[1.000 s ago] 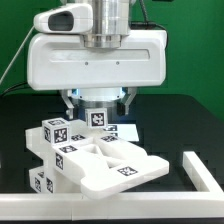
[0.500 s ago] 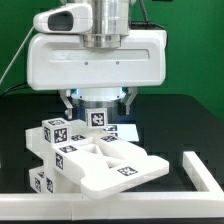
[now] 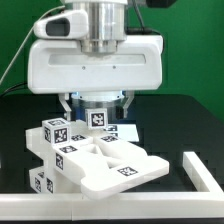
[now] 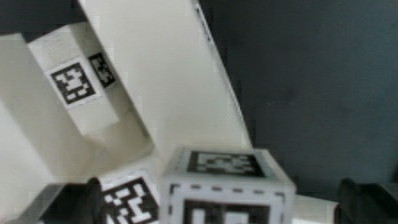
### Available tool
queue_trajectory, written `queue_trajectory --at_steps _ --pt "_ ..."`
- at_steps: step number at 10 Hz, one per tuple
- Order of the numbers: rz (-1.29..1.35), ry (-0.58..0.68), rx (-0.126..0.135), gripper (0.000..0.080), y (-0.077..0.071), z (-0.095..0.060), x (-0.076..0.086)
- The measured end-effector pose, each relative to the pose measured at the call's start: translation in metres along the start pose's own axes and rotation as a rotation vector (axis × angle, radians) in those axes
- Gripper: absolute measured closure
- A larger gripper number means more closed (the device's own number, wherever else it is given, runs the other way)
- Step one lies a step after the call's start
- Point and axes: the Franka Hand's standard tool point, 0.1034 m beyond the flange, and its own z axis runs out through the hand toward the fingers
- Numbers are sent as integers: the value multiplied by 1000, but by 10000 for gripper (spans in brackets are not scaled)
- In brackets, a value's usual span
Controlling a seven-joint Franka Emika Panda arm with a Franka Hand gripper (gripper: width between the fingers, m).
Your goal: Assemble chair
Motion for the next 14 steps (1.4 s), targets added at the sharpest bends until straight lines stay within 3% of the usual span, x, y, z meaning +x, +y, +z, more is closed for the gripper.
queue_trajectory --at_steps 1,3,4,5,14 --pt "0 5 -1 151 1 -2 2" --pt "1 2 -1 421 1 0 1" --pt "1 2 -1 421 1 0 1" --pt "1 2 -1 518 1 0 1" --pt "26 2 -1 517 1 0 1"
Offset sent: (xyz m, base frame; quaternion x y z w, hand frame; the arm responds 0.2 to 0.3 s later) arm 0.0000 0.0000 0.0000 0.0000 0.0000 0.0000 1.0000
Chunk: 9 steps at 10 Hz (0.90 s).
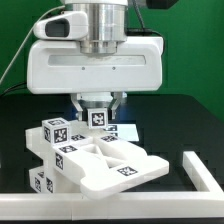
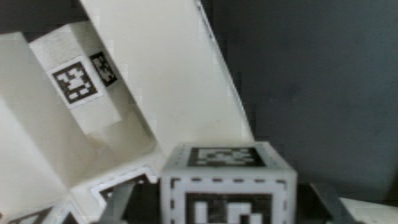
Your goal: Assemble chair
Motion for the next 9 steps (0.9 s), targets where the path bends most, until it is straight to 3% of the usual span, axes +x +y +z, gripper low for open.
queue_trajectory --at_steps 5,9 --pt "627 5 0 517 -8 0 6" --pt "854 4 3 515 -9 0 6"
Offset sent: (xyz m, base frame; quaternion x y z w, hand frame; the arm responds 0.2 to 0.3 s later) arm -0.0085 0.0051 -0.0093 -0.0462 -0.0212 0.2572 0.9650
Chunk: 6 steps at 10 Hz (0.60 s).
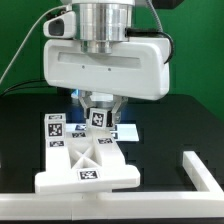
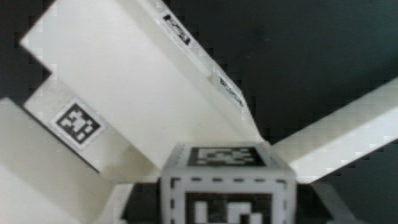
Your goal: Assemble chair
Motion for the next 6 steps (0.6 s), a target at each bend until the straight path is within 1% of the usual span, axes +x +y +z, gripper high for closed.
queue_trajectory --at_steps 2,4,5,6 --pt "144 -3 5 515 -1 0 -1" --pt "143 -3 5 515 -1 0 -1" --pt "134 -3 5 312 -1 0 -1" --pt "37 1 0 312 -1 0 0"
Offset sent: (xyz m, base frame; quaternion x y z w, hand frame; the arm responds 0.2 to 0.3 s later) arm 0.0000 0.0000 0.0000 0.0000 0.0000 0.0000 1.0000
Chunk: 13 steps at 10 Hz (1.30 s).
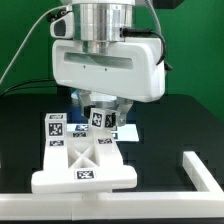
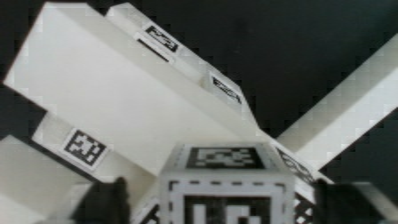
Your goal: Assemble chair
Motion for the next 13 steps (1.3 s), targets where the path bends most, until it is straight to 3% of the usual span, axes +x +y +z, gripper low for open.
queue_trajectory --at_steps 1,4,6,8,11,12,13 --pt "-149 2 -3 184 1 0 1" --pt "-500 6 2 151 2 -4 3" --pt "-636 4 -1 150 4 -3 4" --pt "-890 28 -29 150 -2 -3 4" --pt "-1230 58 -41 150 -6 2 -2" --pt "-1208 55 -40 150 -5 3 -2" --pt "-1179 55 -40 277 -5 3 -2"
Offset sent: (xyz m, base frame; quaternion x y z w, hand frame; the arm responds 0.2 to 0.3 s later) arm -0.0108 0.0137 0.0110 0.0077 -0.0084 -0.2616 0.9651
